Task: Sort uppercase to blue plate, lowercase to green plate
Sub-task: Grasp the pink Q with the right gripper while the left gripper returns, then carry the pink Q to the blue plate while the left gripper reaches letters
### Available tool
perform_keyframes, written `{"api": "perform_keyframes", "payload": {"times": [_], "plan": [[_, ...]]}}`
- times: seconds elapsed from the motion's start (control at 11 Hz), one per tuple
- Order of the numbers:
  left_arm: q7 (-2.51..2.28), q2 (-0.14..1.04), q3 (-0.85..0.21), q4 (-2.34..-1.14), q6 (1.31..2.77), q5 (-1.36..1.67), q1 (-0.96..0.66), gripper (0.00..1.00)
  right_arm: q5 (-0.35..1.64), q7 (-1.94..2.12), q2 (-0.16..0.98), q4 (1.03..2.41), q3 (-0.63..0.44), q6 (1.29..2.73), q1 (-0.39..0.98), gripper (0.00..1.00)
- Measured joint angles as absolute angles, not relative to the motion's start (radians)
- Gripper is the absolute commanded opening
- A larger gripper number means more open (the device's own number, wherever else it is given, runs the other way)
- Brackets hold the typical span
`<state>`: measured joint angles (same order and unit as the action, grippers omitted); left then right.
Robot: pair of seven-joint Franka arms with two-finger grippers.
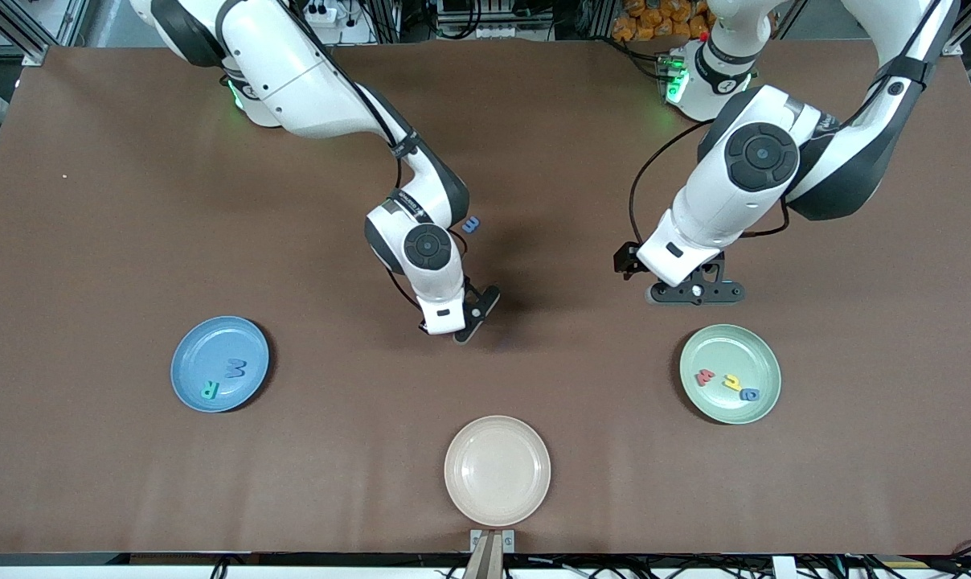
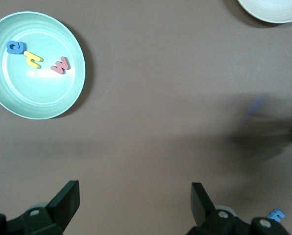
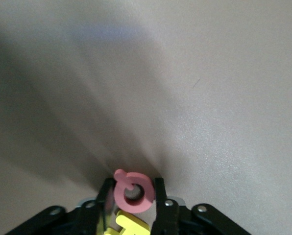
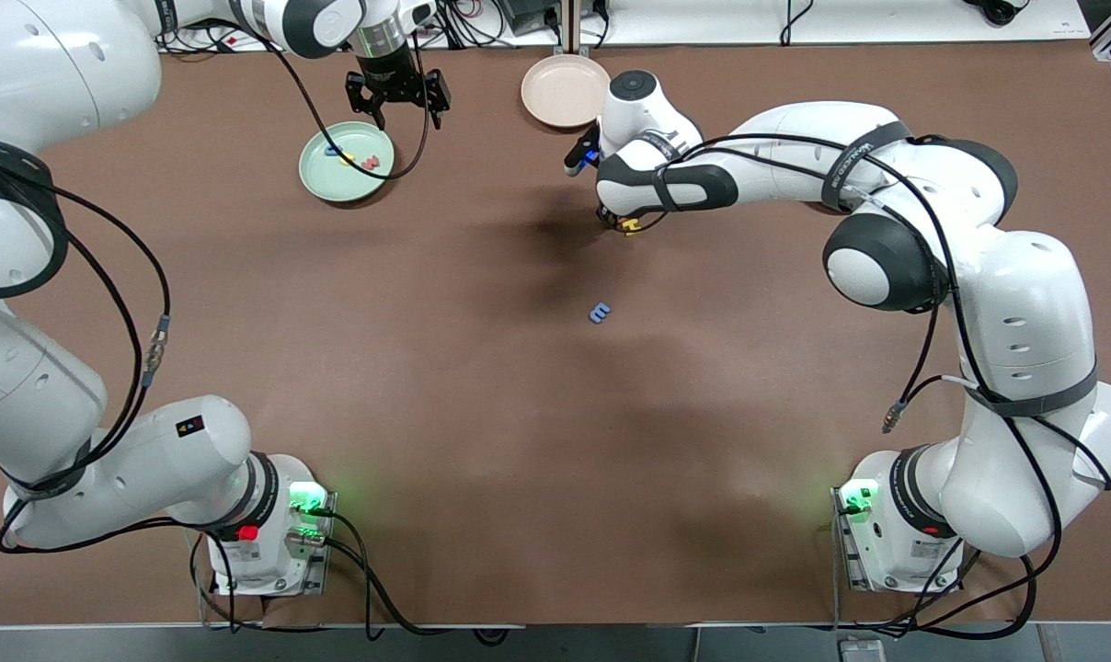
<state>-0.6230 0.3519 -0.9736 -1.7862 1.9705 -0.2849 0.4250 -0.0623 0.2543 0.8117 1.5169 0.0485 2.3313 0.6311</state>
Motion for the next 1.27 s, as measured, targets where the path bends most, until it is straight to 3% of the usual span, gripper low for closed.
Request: {"api": "perform_keyframes", "payload": {"times": [0.54,0.91,1.27], "plan": [[-0.623,0.352,-0.996,-1.788,1.971,-0.285,0.422,1.00,-0.064,0.254,0.803,1.512,0.028,2.340,0.627,0.00],[-0.623,0.362,-1.015,-1.797,1.971,-0.284,0.334,1.00,-0.063,0.254,0.726,1.504,-0.089,2.284,0.606,0.00],[-0.613,0.426,-1.013,-1.785,1.978,-0.324,0.158,1.00,-0.065,0.280,0.684,1.503,-0.142,2.241,0.447,0.00]]}}
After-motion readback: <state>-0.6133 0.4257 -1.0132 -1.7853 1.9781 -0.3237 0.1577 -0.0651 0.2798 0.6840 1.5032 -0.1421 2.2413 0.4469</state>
